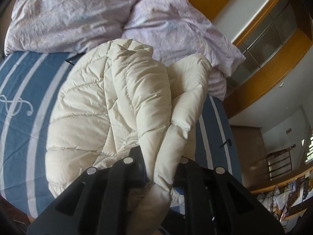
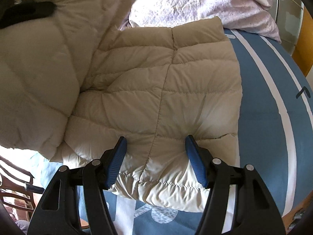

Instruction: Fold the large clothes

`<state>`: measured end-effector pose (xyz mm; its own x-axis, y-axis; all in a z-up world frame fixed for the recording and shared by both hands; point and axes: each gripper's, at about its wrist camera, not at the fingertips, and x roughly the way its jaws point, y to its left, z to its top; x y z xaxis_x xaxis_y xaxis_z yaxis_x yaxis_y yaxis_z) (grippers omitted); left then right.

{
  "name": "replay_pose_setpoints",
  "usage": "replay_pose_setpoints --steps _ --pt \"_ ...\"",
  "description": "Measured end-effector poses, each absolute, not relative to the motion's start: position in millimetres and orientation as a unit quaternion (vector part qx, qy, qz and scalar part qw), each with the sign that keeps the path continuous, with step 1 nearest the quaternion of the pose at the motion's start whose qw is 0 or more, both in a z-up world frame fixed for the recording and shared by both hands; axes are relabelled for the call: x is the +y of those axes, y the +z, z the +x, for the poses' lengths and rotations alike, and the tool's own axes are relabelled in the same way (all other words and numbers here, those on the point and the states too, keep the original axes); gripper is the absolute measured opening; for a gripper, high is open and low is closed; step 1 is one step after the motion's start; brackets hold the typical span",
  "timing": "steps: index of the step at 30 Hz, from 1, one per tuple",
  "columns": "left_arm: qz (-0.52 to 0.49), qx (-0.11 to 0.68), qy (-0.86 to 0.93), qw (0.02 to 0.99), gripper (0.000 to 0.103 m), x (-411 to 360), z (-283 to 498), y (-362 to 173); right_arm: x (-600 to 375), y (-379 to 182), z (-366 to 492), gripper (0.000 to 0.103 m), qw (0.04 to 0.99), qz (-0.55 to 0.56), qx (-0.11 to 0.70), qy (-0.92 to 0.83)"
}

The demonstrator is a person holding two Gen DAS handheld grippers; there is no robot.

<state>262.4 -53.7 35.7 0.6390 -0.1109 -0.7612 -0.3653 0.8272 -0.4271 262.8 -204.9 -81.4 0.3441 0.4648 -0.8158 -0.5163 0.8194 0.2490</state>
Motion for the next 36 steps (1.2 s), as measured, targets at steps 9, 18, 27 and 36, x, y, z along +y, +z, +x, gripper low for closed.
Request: replay_pose_setpoints --steps 9,18,27,36 --pt "-0.309 0.452 0.028 0.836 0.023 -67 281 17 -216 -79 260 0.064 0.819 -0.014 0.489 0.299" --pt "-0.33 0.428 0.003 0.842 0.055 -60 274 40 -218 -81 259 0.064 0.819 -0.014 0.49 0.297" --pt "-0.313 0.417 0.04 0.852 0.057 -35 258 49 -217 -83 259 0.064 0.82 -0.015 0.491 0.294" --pt "-0.26 0.427 0.117 0.858 0.057 -1 247 37 -218 -85 261 0.064 0.819 -0.014 0.493 0.293"
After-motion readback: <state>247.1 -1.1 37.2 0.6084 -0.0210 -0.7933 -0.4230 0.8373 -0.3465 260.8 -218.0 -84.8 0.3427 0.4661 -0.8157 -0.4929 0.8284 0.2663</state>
